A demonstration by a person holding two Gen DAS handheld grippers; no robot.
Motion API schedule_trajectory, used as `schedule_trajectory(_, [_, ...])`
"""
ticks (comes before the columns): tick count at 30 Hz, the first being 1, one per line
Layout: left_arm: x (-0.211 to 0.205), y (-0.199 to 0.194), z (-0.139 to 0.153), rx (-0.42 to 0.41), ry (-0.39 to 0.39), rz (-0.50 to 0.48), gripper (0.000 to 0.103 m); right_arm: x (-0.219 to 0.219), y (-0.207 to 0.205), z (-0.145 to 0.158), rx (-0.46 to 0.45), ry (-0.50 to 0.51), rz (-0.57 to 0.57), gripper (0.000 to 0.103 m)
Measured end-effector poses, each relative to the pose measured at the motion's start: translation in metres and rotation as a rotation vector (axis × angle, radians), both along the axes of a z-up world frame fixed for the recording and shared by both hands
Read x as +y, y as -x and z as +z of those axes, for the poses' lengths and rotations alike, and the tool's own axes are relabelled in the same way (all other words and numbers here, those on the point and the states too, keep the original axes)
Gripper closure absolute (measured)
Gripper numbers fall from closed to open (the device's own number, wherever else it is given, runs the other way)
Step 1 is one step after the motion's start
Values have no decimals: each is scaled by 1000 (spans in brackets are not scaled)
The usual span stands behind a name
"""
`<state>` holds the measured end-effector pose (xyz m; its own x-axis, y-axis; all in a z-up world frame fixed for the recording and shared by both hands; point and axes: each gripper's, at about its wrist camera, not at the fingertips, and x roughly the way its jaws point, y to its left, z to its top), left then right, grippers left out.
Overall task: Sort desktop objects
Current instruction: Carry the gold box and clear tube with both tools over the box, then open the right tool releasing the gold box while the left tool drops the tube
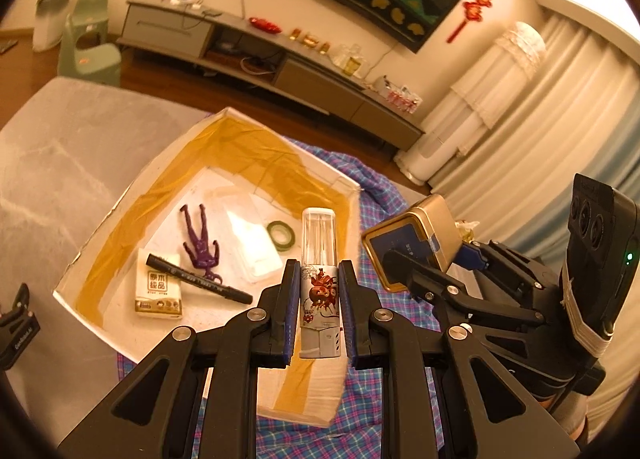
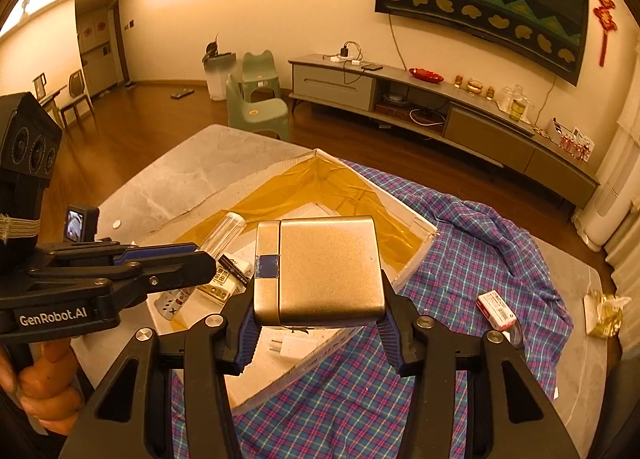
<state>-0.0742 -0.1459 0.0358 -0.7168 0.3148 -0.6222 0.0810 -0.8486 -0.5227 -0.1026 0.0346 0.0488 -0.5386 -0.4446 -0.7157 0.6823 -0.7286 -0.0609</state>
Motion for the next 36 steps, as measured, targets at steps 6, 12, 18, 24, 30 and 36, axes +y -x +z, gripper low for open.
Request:
schedule_trajectory(6, [-13, 18, -16, -67, -46, 36, 83, -20, 18, -14, -11, -66, 21, 51])
schedule_trajectory(12, [-15, 33, -30, -132, -63, 59, 83, -37, 39, -30, -18, -144, 40, 51])
schedule_trajectory(18, [-10, 45, -43, -192, -82, 66, 83, -48, 61, -45, -18, -229, 52, 51])
schedule_trajectory(24, [1, 57, -57, -263, -107, 47, 83, -51, 84, -61, -24, -306, 53, 51])
schedule_trajectory(30, [13, 63, -70, -324, -100, 15, 83, -62, 101, -73, -30, -376, 81, 51])
schedule_trajectory(36, [28, 70, -77, -352, -66, -48, 83, -66, 118, -85, -43, -434, 85, 51])
